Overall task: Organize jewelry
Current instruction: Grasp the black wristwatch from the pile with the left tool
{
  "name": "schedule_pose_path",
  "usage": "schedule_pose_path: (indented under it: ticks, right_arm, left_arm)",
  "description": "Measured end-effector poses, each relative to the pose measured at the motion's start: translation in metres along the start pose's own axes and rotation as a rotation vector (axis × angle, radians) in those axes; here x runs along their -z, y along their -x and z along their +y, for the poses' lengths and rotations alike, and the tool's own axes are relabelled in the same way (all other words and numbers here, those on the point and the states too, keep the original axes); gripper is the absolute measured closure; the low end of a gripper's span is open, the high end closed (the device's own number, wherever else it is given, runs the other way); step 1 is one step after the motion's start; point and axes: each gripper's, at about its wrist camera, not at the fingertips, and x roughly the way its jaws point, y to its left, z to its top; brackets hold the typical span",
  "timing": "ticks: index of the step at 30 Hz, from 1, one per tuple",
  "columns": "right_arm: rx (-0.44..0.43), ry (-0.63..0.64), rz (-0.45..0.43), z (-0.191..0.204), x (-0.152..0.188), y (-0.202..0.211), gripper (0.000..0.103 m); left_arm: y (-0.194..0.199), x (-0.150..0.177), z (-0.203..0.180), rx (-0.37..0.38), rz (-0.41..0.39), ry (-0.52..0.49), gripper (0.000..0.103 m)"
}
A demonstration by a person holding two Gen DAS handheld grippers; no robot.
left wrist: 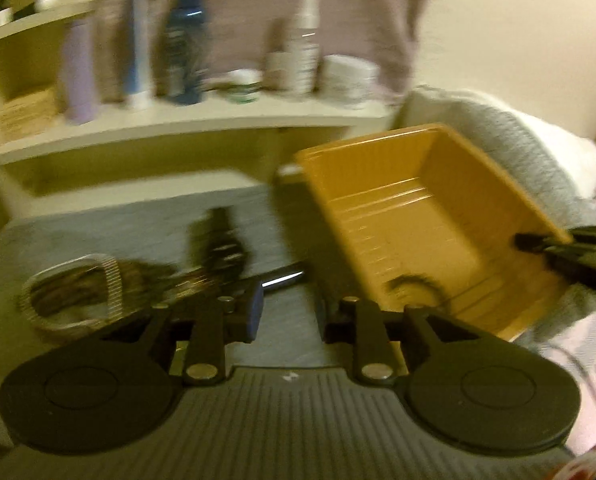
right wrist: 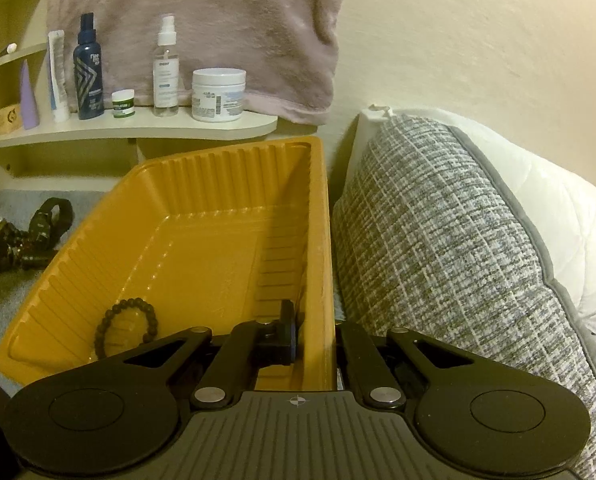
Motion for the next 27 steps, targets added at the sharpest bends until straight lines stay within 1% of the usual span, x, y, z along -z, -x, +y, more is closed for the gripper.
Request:
schedule_pose_path:
  ticks: [4, 8, 9, 11, 16, 20, 23, 24, 25, 27]
  right_arm:
    - [0.001, 0.009, 0.003, 0.001, -0.001, 0.000, 0.100]
    - [0.005, 0.016, 0.003, 0.002, -0.001, 0.000, 0.099]
    - [0.005, 0.016, 0.003, 0.002, -0.001, 0.000, 0.099]
    - [0.006, 0.019, 0.003, 0.002, -0.001, 0.000, 0.099]
    - [0.008, 0.022, 0.003, 0.002, -0.002, 0.000, 0.099]
    - [0.010, 0.022, 0.004, 0.002, -0.002, 0.000, 0.099]
    - [0.011, 0.023, 0.005, 0.002, -0.003, -0.001, 0.099]
    - [0.010, 0.024, 0.005, 0.002, -0.003, -0.001, 0.099]
    - [0.010, 0.025, 0.005, 0.001, -0.003, -0.001, 0.099]
    - [0.010, 0.025, 0.005, 0.001, -0.002, -0.001, 0.099]
  left_arm:
    - [0.002, 0.011, 0.018, -0.085, 0.008, -0.008, 0.079]
    - [0.002, 0.017, 0.027, -0.143, -0.003, -0.064, 0.078]
    - [0.001, 0.018, 0.027, -0.151, -0.006, -0.088, 0.076]
    - [-0.002, 0.020, 0.026, -0.159, -0.011, -0.155, 0.075]
    - [-0.014, 0.022, 0.019, -0.182, -0.005, -0.360, 0.074]
    - [-0.025, 0.028, 0.014, -0.192, 0.030, -0.547, 0.073]
    - [-0.032, 0.035, 0.010, -0.211, 0.046, -0.668, 0.072]
    - [-0.033, 0.037, 0.010, -0.215, 0.051, -0.690, 0.073]
    - [-0.034, 0.039, 0.010, -0.225, 0.055, -0.706, 0.079]
    - [-0.034, 0.038, 0.012, -0.221, 0.059, -0.709, 0.085]
